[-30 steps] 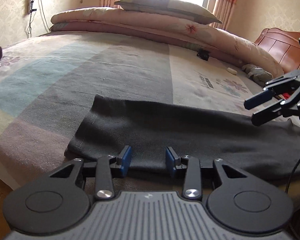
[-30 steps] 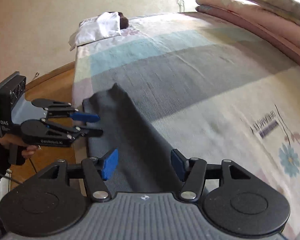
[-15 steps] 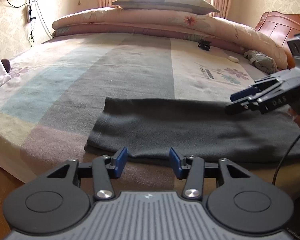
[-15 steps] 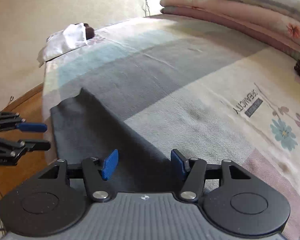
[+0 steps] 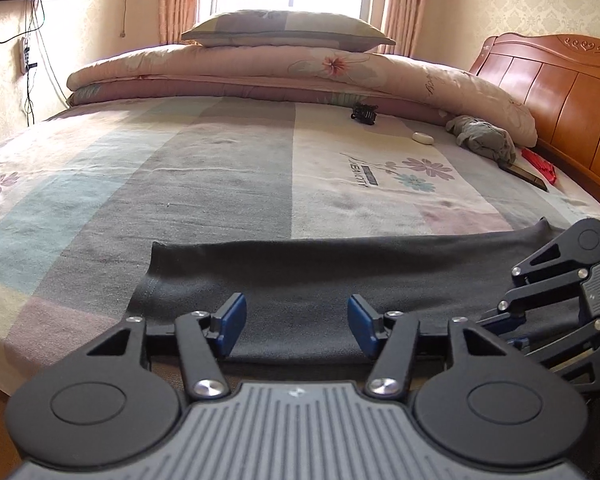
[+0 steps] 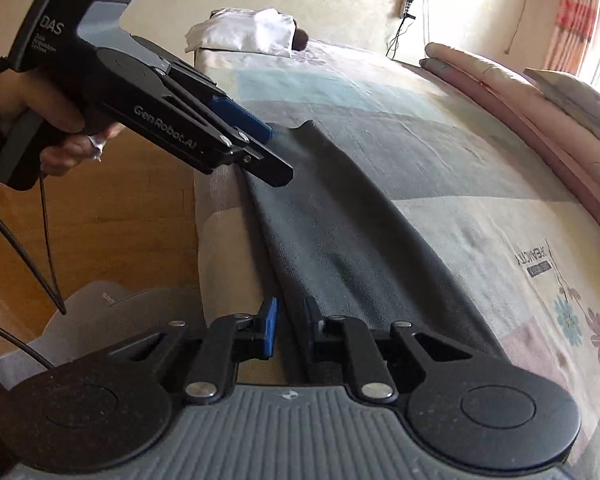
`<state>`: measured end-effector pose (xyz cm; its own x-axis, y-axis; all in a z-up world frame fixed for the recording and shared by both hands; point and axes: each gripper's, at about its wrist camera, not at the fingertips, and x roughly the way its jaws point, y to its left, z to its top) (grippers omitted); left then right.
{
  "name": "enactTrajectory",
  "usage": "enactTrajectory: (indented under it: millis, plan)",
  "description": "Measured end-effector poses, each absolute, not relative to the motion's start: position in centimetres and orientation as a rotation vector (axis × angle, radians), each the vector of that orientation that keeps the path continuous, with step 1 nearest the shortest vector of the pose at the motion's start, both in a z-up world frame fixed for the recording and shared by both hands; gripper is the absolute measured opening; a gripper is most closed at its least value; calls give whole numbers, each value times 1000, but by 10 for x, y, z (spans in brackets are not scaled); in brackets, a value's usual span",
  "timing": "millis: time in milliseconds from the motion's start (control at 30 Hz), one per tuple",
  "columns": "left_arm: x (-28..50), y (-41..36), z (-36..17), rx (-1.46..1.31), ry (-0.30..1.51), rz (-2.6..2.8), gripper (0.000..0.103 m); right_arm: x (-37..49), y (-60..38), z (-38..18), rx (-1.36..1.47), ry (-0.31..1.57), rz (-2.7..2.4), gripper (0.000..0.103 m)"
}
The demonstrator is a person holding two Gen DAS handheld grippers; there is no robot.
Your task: Fold clothes
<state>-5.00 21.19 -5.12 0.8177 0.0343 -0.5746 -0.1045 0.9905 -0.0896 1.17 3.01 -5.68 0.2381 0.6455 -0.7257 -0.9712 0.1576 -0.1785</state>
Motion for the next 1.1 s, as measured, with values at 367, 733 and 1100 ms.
enactTrajectory:
  millis: [367,733,1100]
  plan:
    - [-51,215,-56,-116,631,75,61,16,40,-67,-747,586,1234,4]
    - [-51,213,-57,-93,637,39,66,17,37,-69,-764,579,1228,8]
    - [-33,203,-56,-69,632,-21,67,24,31,-59,-631,720,1302,2]
